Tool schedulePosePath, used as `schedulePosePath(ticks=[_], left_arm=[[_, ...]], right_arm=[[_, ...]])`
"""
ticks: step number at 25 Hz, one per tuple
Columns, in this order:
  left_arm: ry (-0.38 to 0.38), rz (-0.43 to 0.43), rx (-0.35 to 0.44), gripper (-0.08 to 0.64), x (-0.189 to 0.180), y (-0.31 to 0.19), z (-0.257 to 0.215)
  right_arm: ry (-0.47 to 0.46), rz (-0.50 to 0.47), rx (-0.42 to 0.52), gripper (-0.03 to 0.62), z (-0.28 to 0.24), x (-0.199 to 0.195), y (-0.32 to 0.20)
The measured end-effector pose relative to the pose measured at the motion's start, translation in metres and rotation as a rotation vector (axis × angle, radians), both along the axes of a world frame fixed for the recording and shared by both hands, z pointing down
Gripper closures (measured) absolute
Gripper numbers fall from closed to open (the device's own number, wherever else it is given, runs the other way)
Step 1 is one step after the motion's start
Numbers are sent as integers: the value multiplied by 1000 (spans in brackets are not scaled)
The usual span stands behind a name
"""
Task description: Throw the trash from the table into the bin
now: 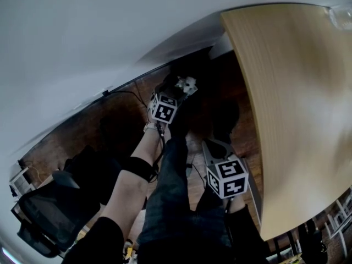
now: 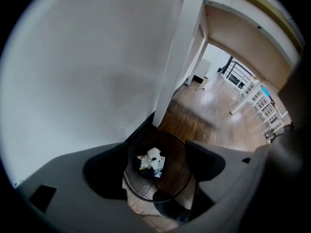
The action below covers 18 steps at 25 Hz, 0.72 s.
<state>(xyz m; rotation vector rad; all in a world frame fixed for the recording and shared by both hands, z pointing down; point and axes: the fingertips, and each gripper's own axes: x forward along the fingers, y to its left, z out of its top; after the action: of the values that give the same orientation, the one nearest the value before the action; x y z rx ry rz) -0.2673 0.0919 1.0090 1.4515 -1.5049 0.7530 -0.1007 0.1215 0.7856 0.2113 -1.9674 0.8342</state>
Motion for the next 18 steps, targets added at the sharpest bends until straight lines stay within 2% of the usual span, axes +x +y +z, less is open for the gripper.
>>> schedulePosePath(ticks=[4,8,10,15,16,18], left_arm=[[4,16,56,186,7,3,-55],[28,6,96,207,16,15,-142],[24,-1,126,282,18,21,-194],[-25,1,162,534,22,39,-306],[-17,-4,164,557,23,42,-322],[13,-15,169,557,27,46,-349]], right_arm=[[-25,10,24,584,-18,-10,-5],[-57,23,58,584,-47,-19,-13],[-73,24,73,584,-66,-23,-15],[-114,9,109,584,-121,-30,-17],[-124,7,118,584,-132,-32,-18],[-145,2,131,584,-153,-35,-19]])
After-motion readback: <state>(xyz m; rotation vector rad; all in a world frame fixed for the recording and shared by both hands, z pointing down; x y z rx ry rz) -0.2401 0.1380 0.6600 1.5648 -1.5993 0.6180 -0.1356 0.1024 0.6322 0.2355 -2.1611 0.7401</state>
